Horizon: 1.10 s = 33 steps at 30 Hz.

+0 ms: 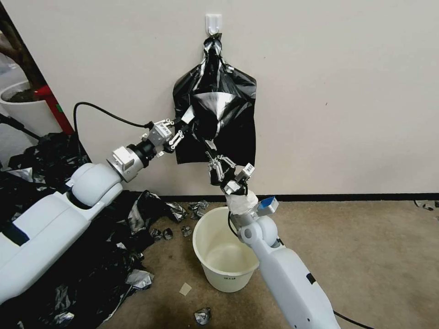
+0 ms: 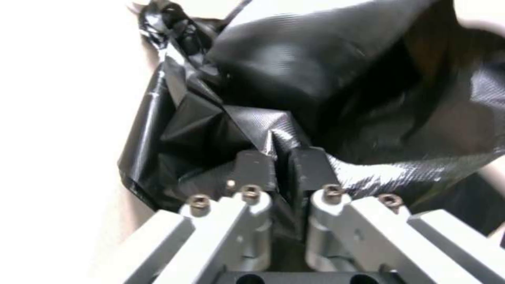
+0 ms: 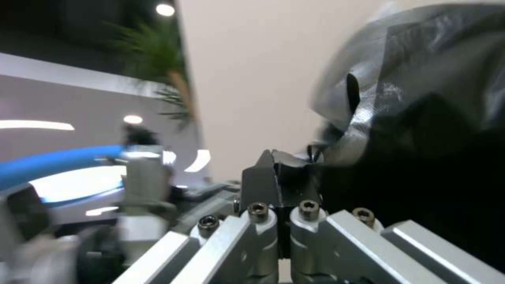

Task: Place a trash bag onto the trash bin.

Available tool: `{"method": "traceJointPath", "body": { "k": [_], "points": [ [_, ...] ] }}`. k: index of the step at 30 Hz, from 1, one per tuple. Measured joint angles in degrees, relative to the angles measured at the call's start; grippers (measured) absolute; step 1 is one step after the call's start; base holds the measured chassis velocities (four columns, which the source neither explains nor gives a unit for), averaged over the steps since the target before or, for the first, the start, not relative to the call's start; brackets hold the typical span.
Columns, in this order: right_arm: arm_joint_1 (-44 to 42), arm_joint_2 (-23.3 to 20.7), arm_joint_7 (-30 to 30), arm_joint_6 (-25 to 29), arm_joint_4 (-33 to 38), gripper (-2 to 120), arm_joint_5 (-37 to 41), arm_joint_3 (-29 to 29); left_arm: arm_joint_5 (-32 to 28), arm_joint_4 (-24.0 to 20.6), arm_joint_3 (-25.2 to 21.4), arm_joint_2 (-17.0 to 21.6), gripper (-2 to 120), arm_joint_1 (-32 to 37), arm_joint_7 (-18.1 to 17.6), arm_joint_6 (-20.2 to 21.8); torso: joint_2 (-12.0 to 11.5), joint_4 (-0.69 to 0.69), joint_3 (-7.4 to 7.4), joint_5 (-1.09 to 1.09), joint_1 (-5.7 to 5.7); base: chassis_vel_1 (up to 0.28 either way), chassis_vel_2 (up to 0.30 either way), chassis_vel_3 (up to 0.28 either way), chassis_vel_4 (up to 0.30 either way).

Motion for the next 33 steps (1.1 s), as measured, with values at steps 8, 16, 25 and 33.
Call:
{"method": "traceJointPath", "body": {
  "k": [8,16,25,33],
  "points": [
    [-6.4,-5.6,13.4,2.0,12.4,32,-13.8,4.9,-5.4,-1.5,-1.3,-4.7,0,3.7,-3.6,-2.2,0.0,-0.02,0.0,0.01,0.0,0.0,0.0,0.0,0.0],
    [2.3,-16.7,20.9,-1.9,12.9,58,-29.7,6.2,-5.1,-1.4,-1.6,-7.7,0,5.4,-3.6,-3.0,0.0,-0.01,0.0,0.01,0.0,0.0,0.0,0.0,0.0],
    [13.2,-27.6,15.7,-13.6,10.2,92,-35.1,1.6,-5.0,-1.4,-1.9,-8.0,0,5.9,-3.6,-3.0,0.0,-0.01,0.0,0.01,0.0,0.0,0.0,0.0,0.0],
    [19.3,-30.7,10.4,-16.6,8.1,100,-35.3,-0.9,-4.9,-1.6,-2.3,-8.5,0,6.4,-3.6,-3.1,0.0,-0.02,0.0,0.0,0.0,0.0,0.0,0.0,0.0]
  ]
}}
